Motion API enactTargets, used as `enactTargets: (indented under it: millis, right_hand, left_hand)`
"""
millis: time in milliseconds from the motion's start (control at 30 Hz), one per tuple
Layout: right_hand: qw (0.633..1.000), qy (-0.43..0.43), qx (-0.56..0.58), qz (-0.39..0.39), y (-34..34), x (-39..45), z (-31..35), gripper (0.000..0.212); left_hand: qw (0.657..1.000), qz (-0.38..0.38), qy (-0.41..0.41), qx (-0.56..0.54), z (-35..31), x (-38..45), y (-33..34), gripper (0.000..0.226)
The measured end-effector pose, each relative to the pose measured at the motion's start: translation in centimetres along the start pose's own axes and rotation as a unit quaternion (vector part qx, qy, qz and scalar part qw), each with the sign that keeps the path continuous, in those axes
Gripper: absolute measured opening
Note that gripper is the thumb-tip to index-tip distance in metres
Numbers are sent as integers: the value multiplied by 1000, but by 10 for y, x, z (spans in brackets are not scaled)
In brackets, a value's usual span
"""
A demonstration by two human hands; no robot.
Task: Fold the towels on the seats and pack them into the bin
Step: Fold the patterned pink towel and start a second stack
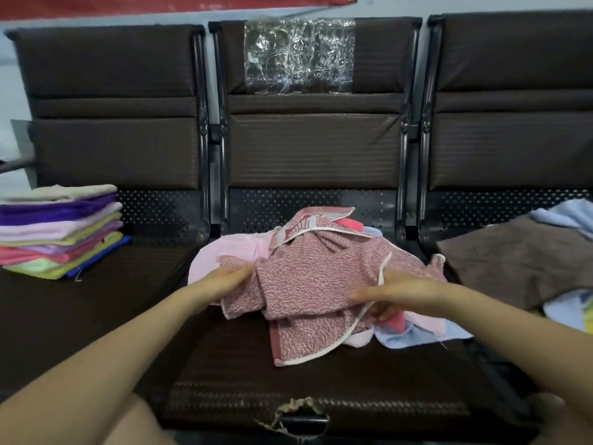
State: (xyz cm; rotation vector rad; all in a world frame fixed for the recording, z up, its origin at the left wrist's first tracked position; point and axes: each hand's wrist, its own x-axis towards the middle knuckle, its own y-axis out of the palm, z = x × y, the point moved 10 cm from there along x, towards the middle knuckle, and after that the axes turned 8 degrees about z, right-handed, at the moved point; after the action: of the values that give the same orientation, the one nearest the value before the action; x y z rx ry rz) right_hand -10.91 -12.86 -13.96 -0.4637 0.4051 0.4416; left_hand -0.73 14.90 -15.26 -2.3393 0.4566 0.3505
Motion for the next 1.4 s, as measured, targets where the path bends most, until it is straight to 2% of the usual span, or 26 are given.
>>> enactTargets:
  millis: [67,100,167,200,300,400,467,533,700,833,933,1033,1133,1233,1300,1367,1400]
  right_hand:
    - [999,-30,-11,-10,8,-7,1,23]
    - [999,-41,-16,-10,14,-8,3,21]
    - [997,-51,-47,-30,19,-8,4,29]
    - [994,-54,-74,-52,17,-7,5,31]
    - [991,-52,-111,-57,14,-1,8,28]
    - [994,-46,-94,-34,11,-3,11,19]
    - [995,-56,-78,-25,11,-8,20,23]
    - [994,-74,-58,-51,4,-9,25,26]
    - [993,-71,-11,-96,5,0,13,34]
    - [980,-106,145,-83,7,-3,20,26]
    - [944,-159,279,-74,-7,-19,43,23]
    - [900,-211,362,-119,-42,-49,64,30]
    - [846,-230,456,-153,-68,-80,70,28]
    - [844,-221,466,-148,-77,-98,68,33]
    - [856,-202,457,-130,-75,-105,66,27]
    - [886,-159,409,-147,-75,-109,51,17]
    - [908,-126,363,-168,-78,-110,38,18]
  left_hand:
    - [1000,10,-13,-18,1,4,10,58]
    - [999,22,-25,-43,3,5,15,65]
    - [993,69,-58,-79,11,4,27,87]
    - [988,100,-77,-86,16,2,32,90]
    - [974,178,-113,-82,19,-14,42,73]
    - [963,223,-103,-113,18,-24,47,63]
    - [959,213,-82,-166,14,-27,47,50]
    - [957,192,-73,-206,12,-29,48,40]
    - [955,131,-62,-259,17,-36,33,34]
    - [945,50,8,-323,4,-41,5,24]
    - [917,7,78,-391,-15,-51,-19,30]
    - [890,-29,151,-430,-41,-70,-49,31]
    - [864,-50,173,-470,-61,-87,-61,23]
    - [862,-8,173,-477,-79,-101,-42,35]
    - [872,8,147,-467,-80,-106,-29,38]
    - [902,36,104,-417,-73,-110,-11,32]
    - [928,50,76,-361,-65,-111,0,26]
